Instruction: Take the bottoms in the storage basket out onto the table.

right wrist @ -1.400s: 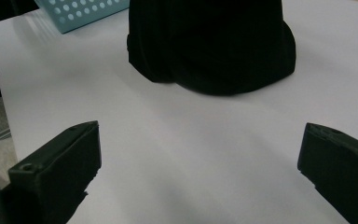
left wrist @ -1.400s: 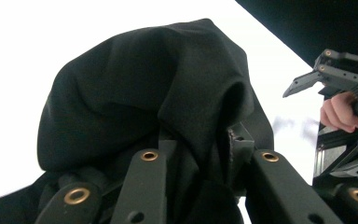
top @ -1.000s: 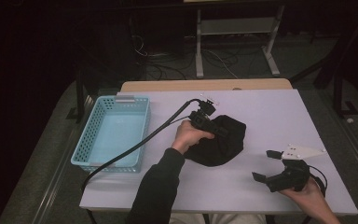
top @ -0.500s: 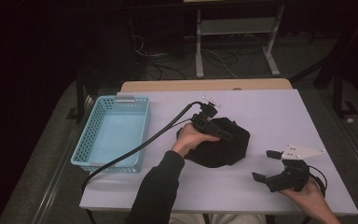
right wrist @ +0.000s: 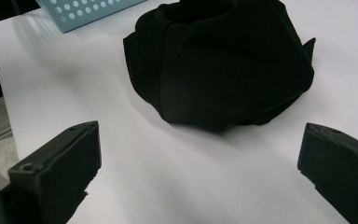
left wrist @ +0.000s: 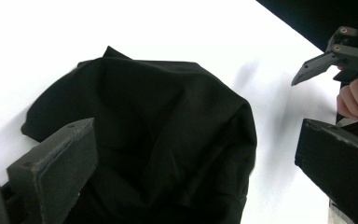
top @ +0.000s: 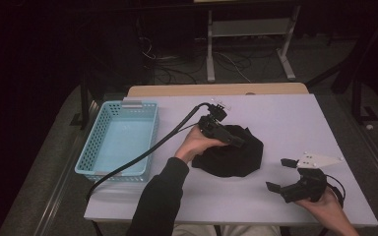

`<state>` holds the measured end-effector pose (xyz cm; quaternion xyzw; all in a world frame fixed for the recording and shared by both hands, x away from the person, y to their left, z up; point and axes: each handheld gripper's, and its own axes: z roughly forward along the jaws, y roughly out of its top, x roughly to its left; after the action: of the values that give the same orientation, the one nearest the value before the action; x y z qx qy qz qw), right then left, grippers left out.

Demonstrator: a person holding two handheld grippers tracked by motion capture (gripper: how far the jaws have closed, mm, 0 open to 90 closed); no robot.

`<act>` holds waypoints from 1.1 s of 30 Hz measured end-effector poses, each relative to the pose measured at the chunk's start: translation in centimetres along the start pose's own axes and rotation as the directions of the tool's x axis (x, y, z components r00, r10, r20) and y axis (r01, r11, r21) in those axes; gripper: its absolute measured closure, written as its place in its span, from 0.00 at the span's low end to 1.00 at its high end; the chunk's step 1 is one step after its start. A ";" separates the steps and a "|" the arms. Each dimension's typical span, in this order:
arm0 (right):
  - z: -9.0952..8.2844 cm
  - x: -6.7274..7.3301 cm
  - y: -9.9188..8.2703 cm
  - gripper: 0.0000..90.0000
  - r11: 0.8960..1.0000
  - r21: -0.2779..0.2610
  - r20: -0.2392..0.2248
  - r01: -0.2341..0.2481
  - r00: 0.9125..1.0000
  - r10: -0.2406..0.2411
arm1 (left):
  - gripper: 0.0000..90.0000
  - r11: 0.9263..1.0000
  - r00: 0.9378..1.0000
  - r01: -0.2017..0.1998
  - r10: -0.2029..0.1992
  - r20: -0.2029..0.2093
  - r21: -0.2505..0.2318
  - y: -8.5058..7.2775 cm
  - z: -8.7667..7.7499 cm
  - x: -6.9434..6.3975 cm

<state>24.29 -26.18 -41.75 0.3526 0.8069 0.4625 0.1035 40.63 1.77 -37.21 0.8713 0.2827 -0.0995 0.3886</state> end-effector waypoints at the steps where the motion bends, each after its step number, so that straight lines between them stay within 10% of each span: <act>1: 0.0 0.0 0.0 0.00 1.000 0.000 0.000 0.000 1.000 0.000 | 0.00 1.000 1.000 -0.006 0.006 -0.002 0.001 0.0 -0.2 -0.1; 33: 0.1 0.0 0.0 0.00 1.000 0.006 0.001 0.001 1.000 -0.001 | 0.00 0.997 0.996 -0.020 0.014 -0.085 -0.068 -2.7 -6.5 0.1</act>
<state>24.31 -26.10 -41.82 0.3528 0.8083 0.4600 0.1029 38.90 8.00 -34.55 0.8631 0.2947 -0.0497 0.4070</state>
